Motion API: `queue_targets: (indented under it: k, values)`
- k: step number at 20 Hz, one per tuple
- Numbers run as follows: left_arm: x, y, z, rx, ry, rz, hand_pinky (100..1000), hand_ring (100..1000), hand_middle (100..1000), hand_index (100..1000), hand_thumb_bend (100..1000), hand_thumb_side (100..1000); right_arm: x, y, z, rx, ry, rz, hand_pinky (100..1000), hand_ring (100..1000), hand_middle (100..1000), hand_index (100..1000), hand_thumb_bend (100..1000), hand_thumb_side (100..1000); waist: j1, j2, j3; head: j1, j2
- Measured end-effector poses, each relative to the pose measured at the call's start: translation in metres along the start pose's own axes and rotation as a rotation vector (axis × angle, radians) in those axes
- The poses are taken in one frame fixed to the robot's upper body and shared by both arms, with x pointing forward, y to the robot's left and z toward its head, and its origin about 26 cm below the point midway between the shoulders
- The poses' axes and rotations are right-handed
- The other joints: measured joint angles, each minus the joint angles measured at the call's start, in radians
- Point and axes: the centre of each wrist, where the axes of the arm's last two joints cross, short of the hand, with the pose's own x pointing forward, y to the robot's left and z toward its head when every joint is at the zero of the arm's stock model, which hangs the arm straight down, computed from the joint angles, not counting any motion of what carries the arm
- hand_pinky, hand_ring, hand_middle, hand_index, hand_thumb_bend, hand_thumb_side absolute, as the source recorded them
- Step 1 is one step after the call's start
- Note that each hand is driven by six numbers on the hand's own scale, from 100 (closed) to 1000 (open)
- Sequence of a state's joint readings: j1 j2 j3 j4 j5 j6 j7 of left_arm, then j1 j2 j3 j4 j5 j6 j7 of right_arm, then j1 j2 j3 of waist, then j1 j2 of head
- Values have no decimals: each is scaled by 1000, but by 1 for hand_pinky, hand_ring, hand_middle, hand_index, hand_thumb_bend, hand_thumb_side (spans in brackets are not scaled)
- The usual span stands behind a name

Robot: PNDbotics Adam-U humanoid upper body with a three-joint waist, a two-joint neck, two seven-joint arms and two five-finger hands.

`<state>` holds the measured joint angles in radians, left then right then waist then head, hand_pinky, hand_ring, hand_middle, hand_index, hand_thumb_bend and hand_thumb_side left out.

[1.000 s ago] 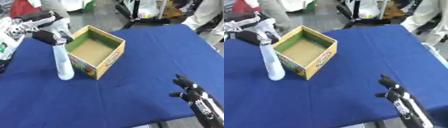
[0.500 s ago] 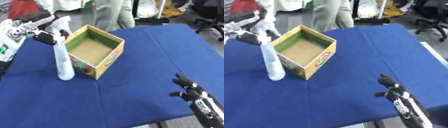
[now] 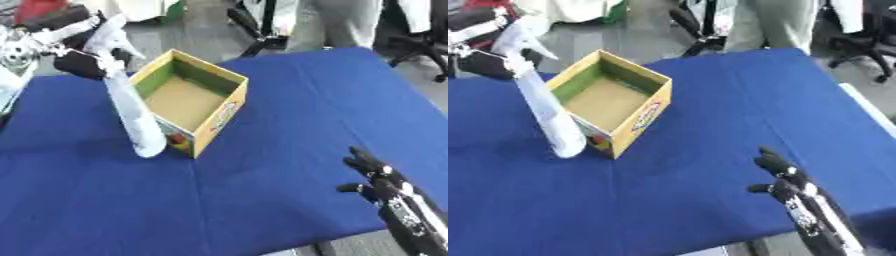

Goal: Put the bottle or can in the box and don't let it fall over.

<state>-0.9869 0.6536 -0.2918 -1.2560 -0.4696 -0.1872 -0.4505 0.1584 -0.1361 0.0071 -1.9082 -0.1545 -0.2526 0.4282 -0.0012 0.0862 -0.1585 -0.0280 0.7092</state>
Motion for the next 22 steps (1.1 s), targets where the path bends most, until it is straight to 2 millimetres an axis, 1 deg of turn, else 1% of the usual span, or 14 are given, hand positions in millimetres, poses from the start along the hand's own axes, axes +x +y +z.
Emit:
queue_targets:
  k: [3,5,8,10,12,14,18,19,20,21,22]
  values:
    - [4,22,6,73,8,-45,100,100,100,330,100,384,0,0,0,0,0,0,731,1000,1000,919,100,691,1,0,-2,-1,0]
    - [4,32,8,122,20,-65,100,100,100,322,100,387,0,0,0,0,-1,0,731,1000,1000,919,100,691,2,-2,-6,-1,-3]
    - [3,40,9,185,47,-89,100,100,100,324,100,392,1,0,-3,3,-7,1,731,1000,1000,920,100,687,3,-4,-19,0,-6]
    - [0,41,7,220,71,-95,100,100,100,328,100,400,1,0,-5,9,-13,-4,732,1000,1000,920,100,683,2,-4,-33,3,-8]
    - [-4,34,3,250,93,-90,100,100,100,331,100,402,2,1,-8,16,-22,-9,732,1000,1000,920,100,683,0,-4,-48,9,-12]
    - [-7,25,-3,281,104,-86,100,100,100,336,100,405,3,1,-12,26,-33,-15,732,1000,1000,920,100,684,-1,2,-63,12,-20]
    - [-11,-1,-18,335,117,-94,100,100,100,365,100,402,4,3,-17,46,-51,-25,732,1000,1000,920,100,684,-4,17,-89,23,-35]
    - [-13,-11,-21,349,122,-94,100,164,100,458,100,290,4,3,-19,51,-55,-27,732,1000,1000,920,100,684,-6,19,-94,26,-37]
    - [-14,-21,-24,353,129,-95,158,206,127,492,100,253,5,3,-20,54,-57,-30,732,1000,1000,920,100,683,-7,22,-98,27,-40]
    - [-16,-31,-25,348,133,-99,480,432,351,669,100,385,5,3,-21,56,-60,-32,732,1000,1000,920,100,685,-7,25,-100,27,-44]
    - [-17,-39,-27,333,135,-109,572,488,418,715,100,453,5,3,-22,57,-62,-34,733,1000,1000,920,100,685,-7,26,-100,27,-44]
